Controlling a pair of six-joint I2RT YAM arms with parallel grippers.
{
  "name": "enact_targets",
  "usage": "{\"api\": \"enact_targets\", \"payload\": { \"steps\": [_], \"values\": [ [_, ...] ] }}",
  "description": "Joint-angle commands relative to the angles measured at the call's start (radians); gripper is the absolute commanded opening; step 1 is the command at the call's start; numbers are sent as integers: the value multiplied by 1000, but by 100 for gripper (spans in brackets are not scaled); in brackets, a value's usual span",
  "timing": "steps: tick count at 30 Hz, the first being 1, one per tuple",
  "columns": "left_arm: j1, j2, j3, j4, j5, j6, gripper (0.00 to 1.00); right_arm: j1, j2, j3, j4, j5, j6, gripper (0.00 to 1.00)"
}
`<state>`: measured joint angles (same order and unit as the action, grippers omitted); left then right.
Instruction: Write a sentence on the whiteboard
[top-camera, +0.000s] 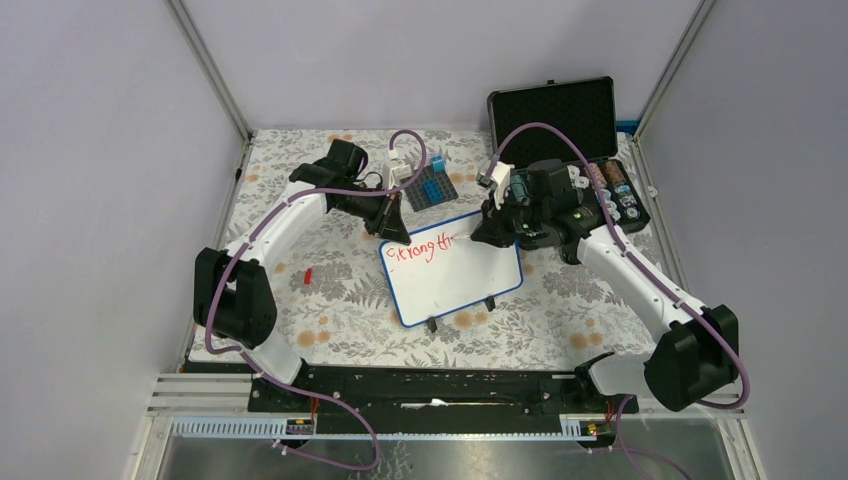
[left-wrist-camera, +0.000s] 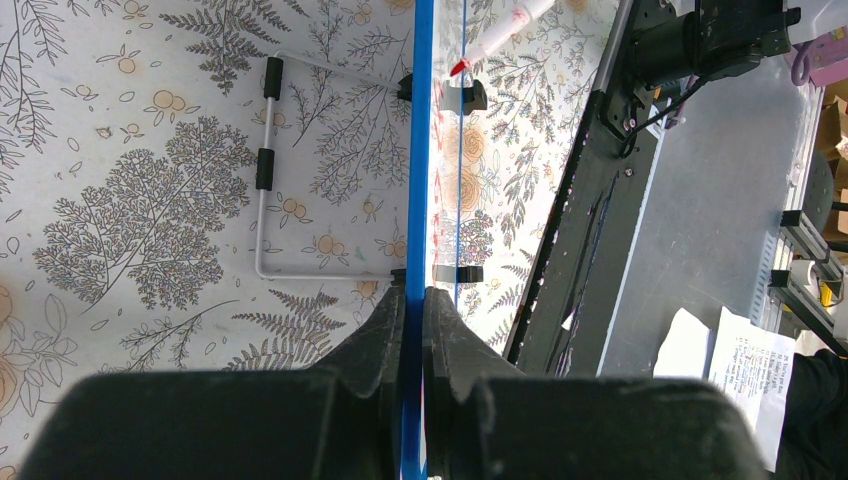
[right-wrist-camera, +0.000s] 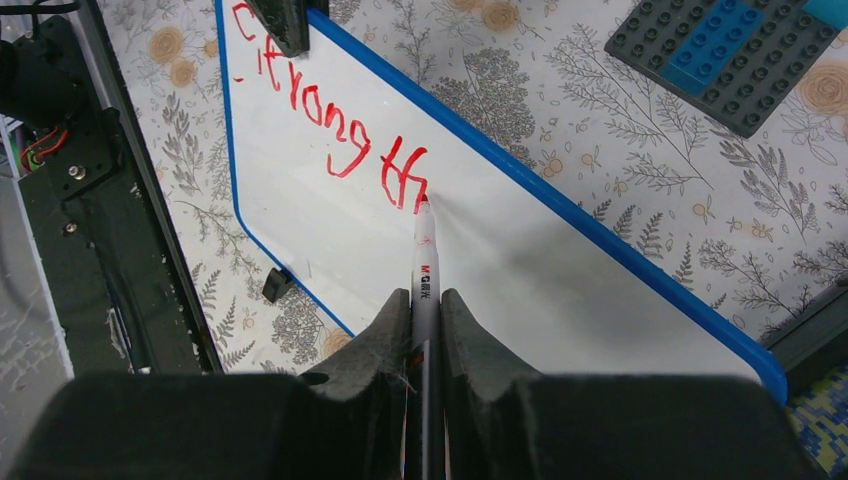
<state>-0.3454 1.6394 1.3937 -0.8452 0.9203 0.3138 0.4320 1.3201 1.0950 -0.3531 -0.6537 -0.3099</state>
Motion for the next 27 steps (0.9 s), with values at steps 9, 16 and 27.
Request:
{"api": "enact_targets", "payload": {
  "steps": [9, 16, 27],
  "values": [
    [-4, -3, 0, 33, -35, 24, 0, 7, 18, 31, 35, 58, -7, 0],
    [-4, -4, -1, 33, -35, 24, 0, 9, -8, 1, 27, 73, -17, 0],
    [-4, -8, 0, 33, -36, 22, 0, 8, -30, -32, 4, 58, -30, 0]
  ]
}}
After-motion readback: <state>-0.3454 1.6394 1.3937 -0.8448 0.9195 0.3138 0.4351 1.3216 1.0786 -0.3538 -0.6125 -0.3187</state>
